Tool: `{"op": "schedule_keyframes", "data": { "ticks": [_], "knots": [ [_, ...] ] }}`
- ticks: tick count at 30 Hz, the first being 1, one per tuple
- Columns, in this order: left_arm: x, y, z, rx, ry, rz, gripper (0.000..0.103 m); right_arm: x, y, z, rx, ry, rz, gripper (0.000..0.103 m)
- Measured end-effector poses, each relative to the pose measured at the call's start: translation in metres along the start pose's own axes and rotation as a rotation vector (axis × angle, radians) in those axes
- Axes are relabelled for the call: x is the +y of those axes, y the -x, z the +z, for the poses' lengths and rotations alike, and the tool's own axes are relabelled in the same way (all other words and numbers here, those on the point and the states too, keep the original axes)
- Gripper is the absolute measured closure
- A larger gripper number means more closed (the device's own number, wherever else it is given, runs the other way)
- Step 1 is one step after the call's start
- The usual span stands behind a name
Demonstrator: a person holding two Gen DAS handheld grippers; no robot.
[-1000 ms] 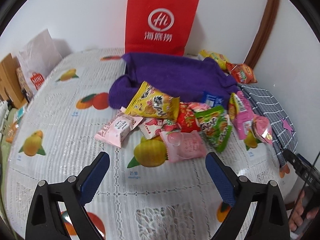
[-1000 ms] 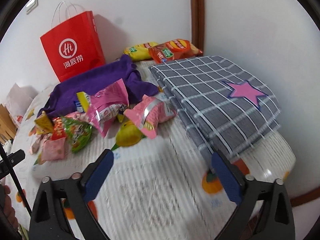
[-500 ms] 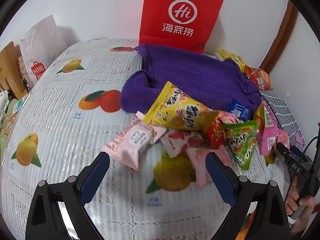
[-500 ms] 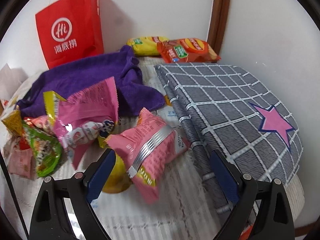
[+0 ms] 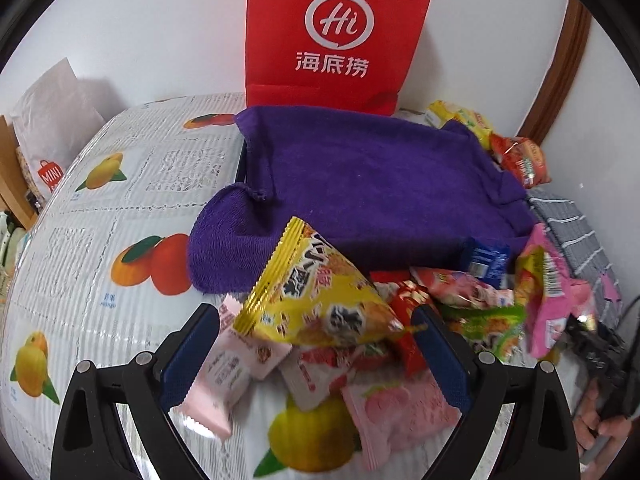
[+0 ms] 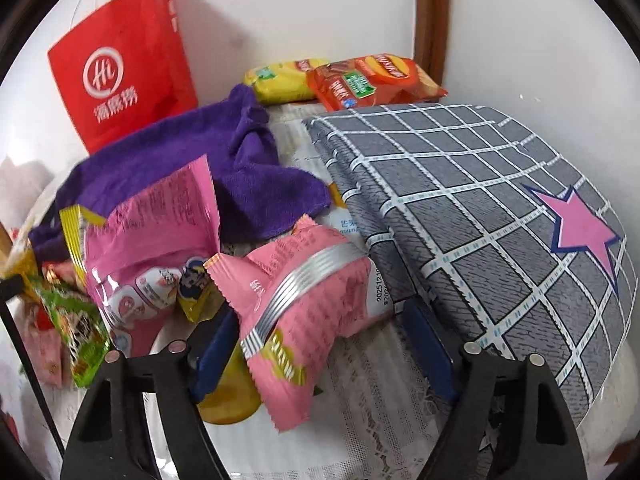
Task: Organize snacks
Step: 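Grasp the yellow snack bag with the left tool while the right grasps a pink packet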
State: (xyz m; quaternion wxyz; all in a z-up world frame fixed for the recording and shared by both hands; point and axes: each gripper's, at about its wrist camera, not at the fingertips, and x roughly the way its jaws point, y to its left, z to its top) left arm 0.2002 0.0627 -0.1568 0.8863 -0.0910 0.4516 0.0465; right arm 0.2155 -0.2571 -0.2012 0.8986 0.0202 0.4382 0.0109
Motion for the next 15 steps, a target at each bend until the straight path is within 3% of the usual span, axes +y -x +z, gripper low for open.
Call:
{"op": "schedule_keyframes", "data": {
  "ticks": [2, 4, 5, 6, 8, 15],
  "knots": [
    [-0.003, -0.007, 0.001, 0.008, -0.015, 0.007, 0.007, 0.003, 0.000, 0.000, 0.001, 0.012, -0.001, 0.032],
    [-0.003, -0.011, 0.002, 0.015, -0.022, 0.007, 0.017, 0.007, -0.001, 0.000, 0.003, 0.027, -0.011, 0.035],
    [-0.003, -0.012, 0.002, 0.015, -0.017, 0.004, 0.017, 0.008, -0.001, 0.000, 0.006, 0.031, -0.013, 0.042],
    [-0.002, -0.012, 0.001, 0.011, -0.011, 0.000, 0.019, 0.008, -0.001, 0.000, 0.008, 0.030, -0.015, 0.042],
    [-0.001, -0.011, 0.000, 0.006, -0.012, -0.008, 0.045, 0.007, 0.000, 0.000, 0.003, 0.024, -0.016, 0.044],
    [0.012, 0.004, -0.003, 0.012, 0.022, -0.068, 0.054, 0.005, 0.017, -0.006, -0.009, -0.018, 0.017, 0.049]
  ]
}}
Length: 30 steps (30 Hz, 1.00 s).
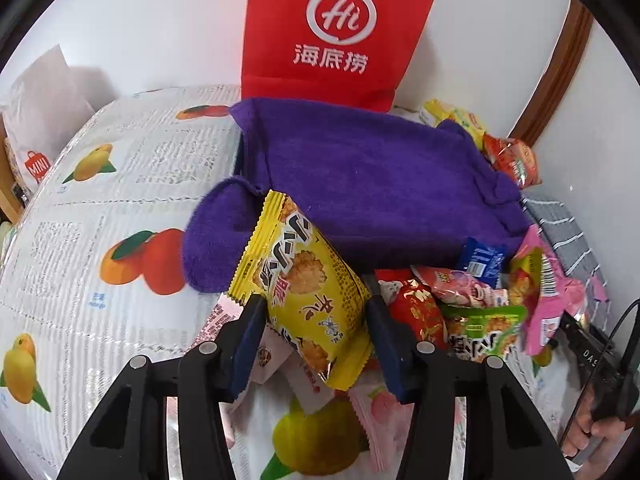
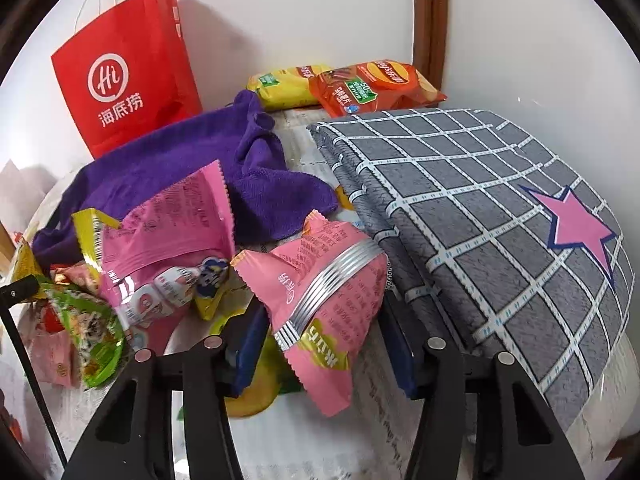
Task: Organize snacks
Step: 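Grasp the yellow snack bag with the left tool while the right grasps a pink packet, then lift both held snacks and carry them over the purple towel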
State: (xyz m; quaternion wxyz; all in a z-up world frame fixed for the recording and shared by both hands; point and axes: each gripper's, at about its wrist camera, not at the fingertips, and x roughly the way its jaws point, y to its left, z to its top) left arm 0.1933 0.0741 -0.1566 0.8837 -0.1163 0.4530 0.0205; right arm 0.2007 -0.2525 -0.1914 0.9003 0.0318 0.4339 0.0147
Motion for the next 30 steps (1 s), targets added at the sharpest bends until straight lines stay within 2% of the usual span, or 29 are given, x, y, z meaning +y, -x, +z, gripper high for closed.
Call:
{"op": "schedule_keyframes", "data": {
  "ticks": [12, 20, 30],
  "knots": [
    [0.009, 0.051, -0.004, -0.055, -0.001, -0.005, 0.055, 0.009, 0.061, 0.009, -0.068, 0.004, 0.038, 0.050],
    [-0.001, 0.077, 0.020, -0.086, -0.029, -0.006, 0.055, 0.038, 0.102, 0.051, -0.152, 0.068, 0.056, 0.050],
    [-0.007, 0.089, 0.068, -0.141, -0.023, -0.017, 0.055, 0.084, 0.110, 0.108, -0.185, 0.139, 0.126, 0.050]
  ]
}}
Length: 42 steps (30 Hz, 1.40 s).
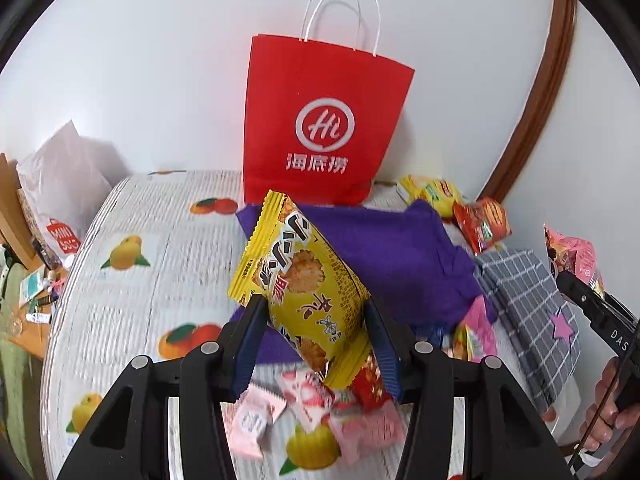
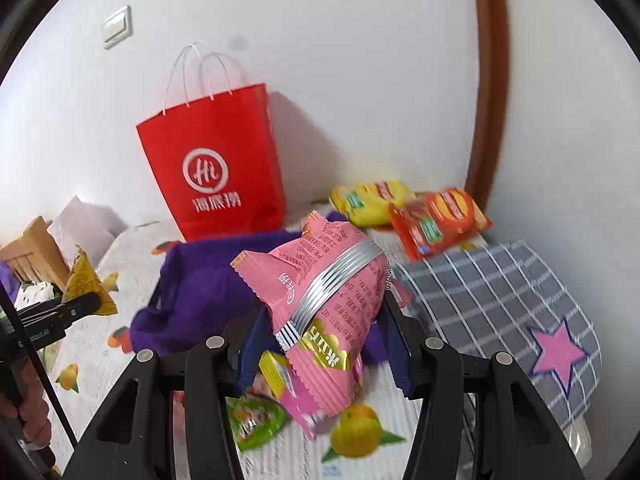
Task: Organize snacks
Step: 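Lift both held snacks and carry them over the purple towel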
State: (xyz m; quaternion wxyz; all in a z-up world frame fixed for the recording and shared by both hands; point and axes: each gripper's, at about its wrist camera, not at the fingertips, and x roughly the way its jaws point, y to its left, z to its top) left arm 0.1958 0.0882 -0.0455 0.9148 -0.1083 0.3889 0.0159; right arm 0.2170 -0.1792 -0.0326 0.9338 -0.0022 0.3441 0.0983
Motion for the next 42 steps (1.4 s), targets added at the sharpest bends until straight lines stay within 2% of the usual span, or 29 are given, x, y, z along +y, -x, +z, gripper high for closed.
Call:
{"op": "schedule_keyframes", "data": {
  "ticks": [5, 12, 16, 19, 31, 34, 42],
  "knots": [
    [0.005, -0.014, 0.027, 0.006, 0.032, -0.034, 0.055, 0.014, -0.016, 0.021, -0.007, 0.016, 0.036, 0.050],
    [0.007, -0.036, 0.061, -0.005, 0.036, -0.007, 0.055, 0.025, -0.055, 0.046, 0.008, 0.056, 0.073, 0.050],
    [0.009, -0.056, 0.077, 0.000, 0.050, 0.005, 0.055, 0.025, -0.080, 0.061, 0.040, 0.035, 0.176, 0.050],
    [0.010, -0.072, 0.087, 0.009, 0.053, 0.016, 0.055, 0.025, -0.096, 0.071, 0.054, 0.030, 0.195, 0.050],
    [0.013, -0.130, 0.087, 0.057, 0.034, 0.045, 0.055, 0.026, -0.155, 0.083, 0.114, 0.028, 0.186, 0.050],
    [0.014, -0.135, 0.085, 0.066, 0.037, 0.042, 0.055, 0.026, -0.161, 0.080, 0.118, 0.033, 0.187, 0.050],
    [0.008, -0.149, 0.079, 0.099, 0.018, 0.055, 0.055, 0.016, -0.185, 0.069, 0.209, 0.023, 0.179, 0.050]
  ]
}}
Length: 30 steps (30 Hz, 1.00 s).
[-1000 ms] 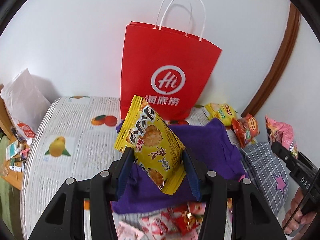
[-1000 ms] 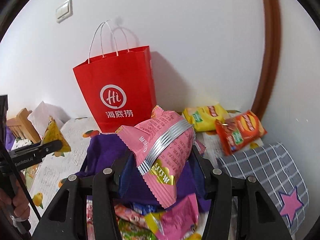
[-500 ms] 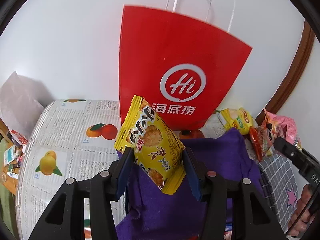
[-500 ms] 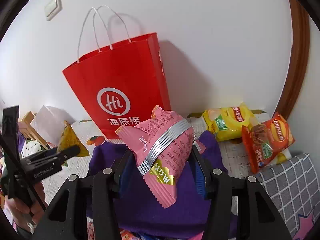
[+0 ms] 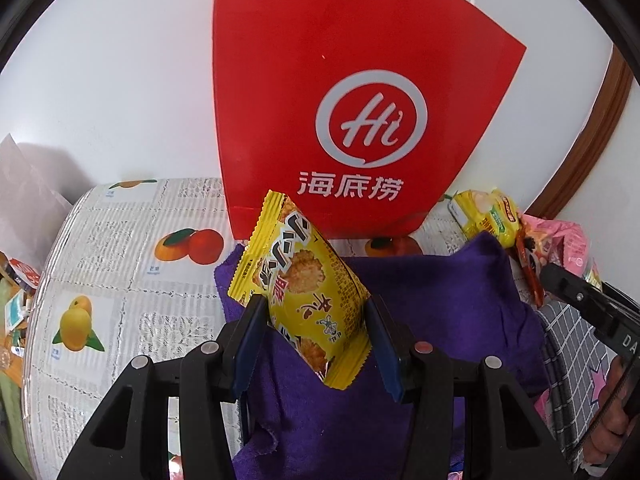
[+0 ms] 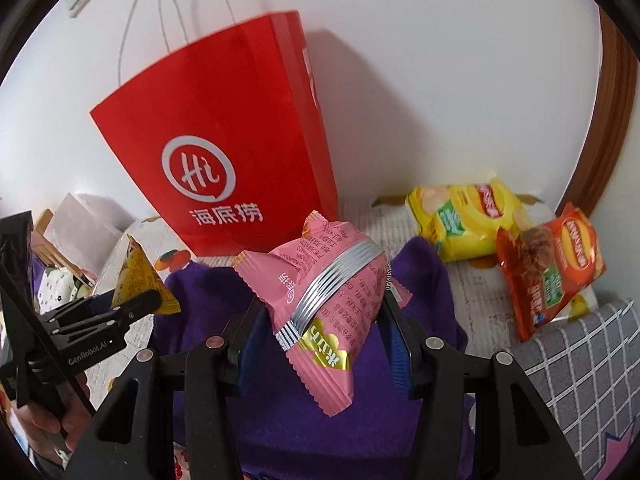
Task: Organize snacks
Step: 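Lift both held snacks and carry them over the purple towel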
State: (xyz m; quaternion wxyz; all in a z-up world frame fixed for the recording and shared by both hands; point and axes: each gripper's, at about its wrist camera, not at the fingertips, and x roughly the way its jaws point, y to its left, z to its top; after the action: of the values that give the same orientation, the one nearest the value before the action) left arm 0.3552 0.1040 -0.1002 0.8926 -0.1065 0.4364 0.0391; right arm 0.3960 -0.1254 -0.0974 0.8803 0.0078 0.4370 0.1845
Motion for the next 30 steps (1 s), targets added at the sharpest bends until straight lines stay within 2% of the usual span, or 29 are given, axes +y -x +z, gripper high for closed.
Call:
{"op": "schedule_keyframes", "data": {
  "ticks": [30],
  "knots": [
    [0.006, -0.009, -0.003, 0.027, 0.022, 0.021, 0.055, -0.018, -0.021, -0.006, 0.086, -0.015, -0.068, 0.050]
  ]
}}
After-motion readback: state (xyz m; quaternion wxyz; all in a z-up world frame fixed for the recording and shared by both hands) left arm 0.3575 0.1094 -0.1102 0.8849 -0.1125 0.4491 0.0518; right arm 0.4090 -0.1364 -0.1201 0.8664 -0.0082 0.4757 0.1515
